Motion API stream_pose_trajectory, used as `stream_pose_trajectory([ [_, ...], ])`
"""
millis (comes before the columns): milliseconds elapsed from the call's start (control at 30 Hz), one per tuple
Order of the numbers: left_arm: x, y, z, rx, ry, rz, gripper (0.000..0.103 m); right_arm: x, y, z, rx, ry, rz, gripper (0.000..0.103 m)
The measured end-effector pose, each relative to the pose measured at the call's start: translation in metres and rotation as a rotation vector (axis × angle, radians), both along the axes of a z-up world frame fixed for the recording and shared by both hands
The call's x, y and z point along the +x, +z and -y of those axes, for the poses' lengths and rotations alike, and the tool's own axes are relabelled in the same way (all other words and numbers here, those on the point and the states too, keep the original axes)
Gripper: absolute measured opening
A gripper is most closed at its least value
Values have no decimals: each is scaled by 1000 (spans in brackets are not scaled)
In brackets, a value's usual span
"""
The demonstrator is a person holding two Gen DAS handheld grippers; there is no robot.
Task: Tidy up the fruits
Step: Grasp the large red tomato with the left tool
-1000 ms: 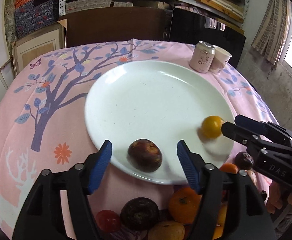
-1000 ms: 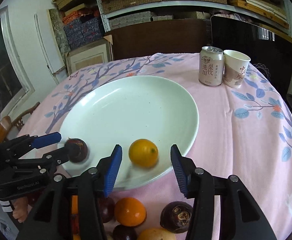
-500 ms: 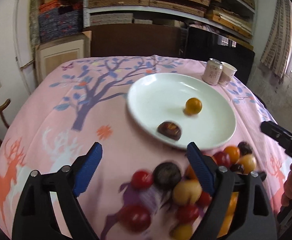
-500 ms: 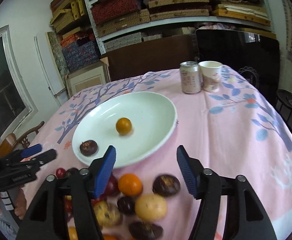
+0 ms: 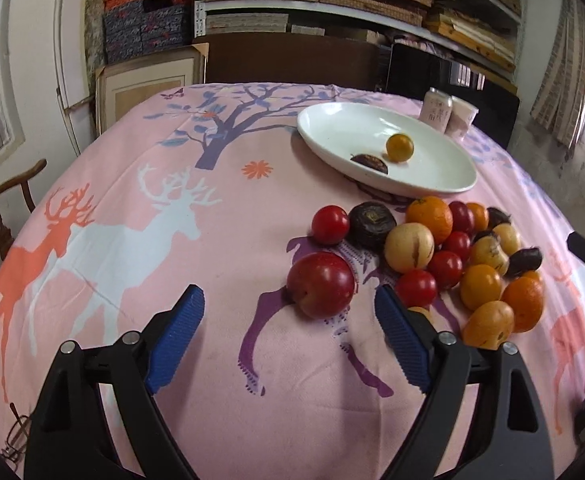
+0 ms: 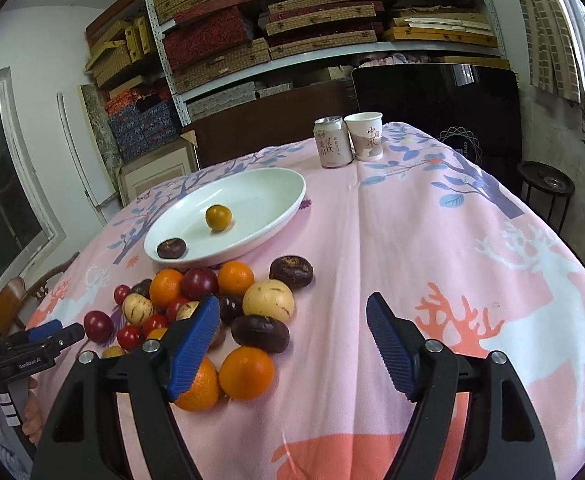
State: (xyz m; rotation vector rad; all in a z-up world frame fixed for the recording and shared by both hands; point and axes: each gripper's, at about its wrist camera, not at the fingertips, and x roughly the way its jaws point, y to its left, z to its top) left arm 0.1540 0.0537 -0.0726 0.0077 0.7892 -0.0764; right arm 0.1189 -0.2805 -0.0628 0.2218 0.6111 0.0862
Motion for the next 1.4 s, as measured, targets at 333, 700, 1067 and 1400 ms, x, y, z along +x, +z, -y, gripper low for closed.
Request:
stream_pose_trajectory([
  [333, 24, -7, -2, -33, -17, -36, 72, 2, -4, 1, 11, -1, -20, 78],
  [700, 32, -17, 9, -63, -102, -95, 41, 2, -5, 0, 5, 1, -28, 79],
  [1067, 20, -10, -1, -45, -43, -61, 41, -2, -13, -12, 9, 108, -93, 78],
  [1400, 14, -6, 3, -39, -64, -45, 41, -15, -4, -48, -111, 239, -27, 50],
])
